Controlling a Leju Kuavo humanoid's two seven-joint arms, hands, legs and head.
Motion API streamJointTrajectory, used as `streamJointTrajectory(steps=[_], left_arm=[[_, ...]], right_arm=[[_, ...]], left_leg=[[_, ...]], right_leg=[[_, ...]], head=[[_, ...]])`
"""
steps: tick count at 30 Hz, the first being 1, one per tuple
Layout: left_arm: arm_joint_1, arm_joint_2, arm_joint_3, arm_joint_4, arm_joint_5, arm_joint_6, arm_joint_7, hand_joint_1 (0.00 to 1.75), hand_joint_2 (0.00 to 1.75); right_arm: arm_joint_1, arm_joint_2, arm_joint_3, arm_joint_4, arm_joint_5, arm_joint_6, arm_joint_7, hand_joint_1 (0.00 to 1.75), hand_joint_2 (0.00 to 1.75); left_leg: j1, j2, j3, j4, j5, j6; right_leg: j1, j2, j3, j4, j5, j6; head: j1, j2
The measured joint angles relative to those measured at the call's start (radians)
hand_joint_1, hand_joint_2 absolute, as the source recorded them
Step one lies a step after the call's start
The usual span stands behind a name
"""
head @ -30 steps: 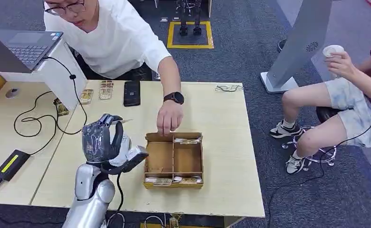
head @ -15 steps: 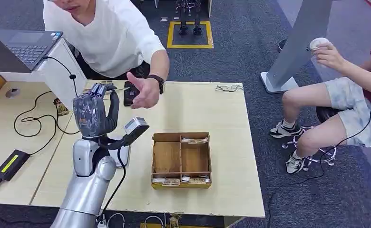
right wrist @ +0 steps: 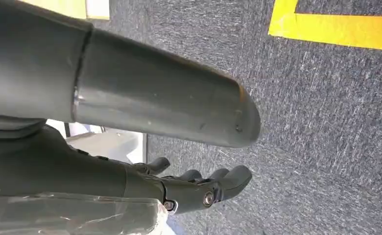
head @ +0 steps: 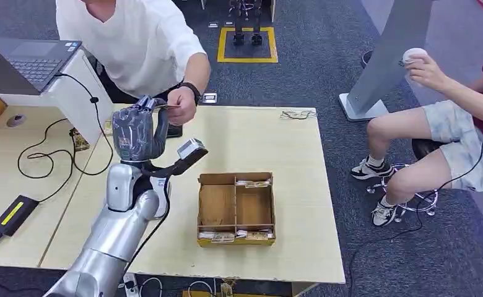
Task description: Pass the card to the sensor for recognition and then transmit it.
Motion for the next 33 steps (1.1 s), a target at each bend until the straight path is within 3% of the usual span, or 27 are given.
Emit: streamJointTrajectory(steps=[2,3,4,5,12,19,29,33], left_arm=[[-0.001,0.004,-0.017,0.011,0.024,0.000,0.002,1.75,1.75],[-0.001,0.006,-0.024,0.014,0.028,0.000,0.002,1.57,1.75],[-0.003,0.006,-0.031,0.019,0.031,0.000,0.004,0.07,1.75],[-0.004,0.007,-0.035,0.021,0.035,-0.001,0.006,0.00,1.75],[-0.005,0.012,-0.070,0.024,0.045,0.001,0.002,0.00,1.75],[0.013,0.015,-0.071,-0.006,0.083,0.002,-0.039,0.00,1.75],[0.024,0.016,-0.071,-0.024,0.087,0.002,-0.041,0.00,1.75],[0.042,0.017,-0.071,-0.047,0.132,0.002,-0.084,0.00,1.75]], right_arm=[[0.000,-0.001,0.002,0.002,0.000,-0.003,0.003,0.00,0.00],[0.000,-0.001,0.003,0.003,0.000,-0.003,0.003,0.00,0.00],[0.000,-0.001,0.003,0.004,0.000,-0.003,0.004,0.00,0.00],[0.000,-0.002,0.003,0.005,0.000,-0.003,0.006,0.00,0.00],[0.000,-0.002,0.005,0.006,0.000,-0.003,0.003,0.00,0.00],[0.001,-0.002,0.005,0.009,-0.001,-0.003,0.003,0.00,0.00],[0.001,-0.002,0.005,0.010,-0.001,-0.003,0.003,0.00,0.00],[0.001,-0.002,0.005,0.011,-0.008,-0.003,0.002,0.00,0.00]], left_leg=[[0.000,0.000,0.000,0.000,0.000,0.000],[0.000,0.000,0.000,0.000,0.000,0.000],[0.000,0.000,0.000,0.000,0.000,0.000],[0.000,0.000,0.000,0.000,0.000,0.000],[0.000,0.000,-0.001,0.000,0.000,0.000],[0.000,0.000,-0.001,0.000,0.000,0.000],[0.000,0.000,-0.001,0.000,0.000,0.000],[0.000,0.000,-0.001,0.000,0.000,0.000]], right_leg=[[0.000,0.000,0.000,0.000,0.000,0.000],[0.000,0.000,0.000,0.000,0.000,0.000],[0.000,0.000,0.000,0.000,0.000,0.000],[0.000,0.000,0.000,0.000,0.000,0.000],[0.000,0.000,0.000,0.000,0.000,0.000],[0.000,0.000,0.000,0.000,0.000,0.000],[0.000,0.000,0.000,0.000,0.000,0.000],[0.000,0.000,0.000,0.000,0.000,0.000]], head=[[0.000,0.000],[0.000,0.000],[0.000,0.000],[0.000,0.000],[0.000,0.000],[0.000,0.000],[0.000,0.000],[0.000,0.000]])
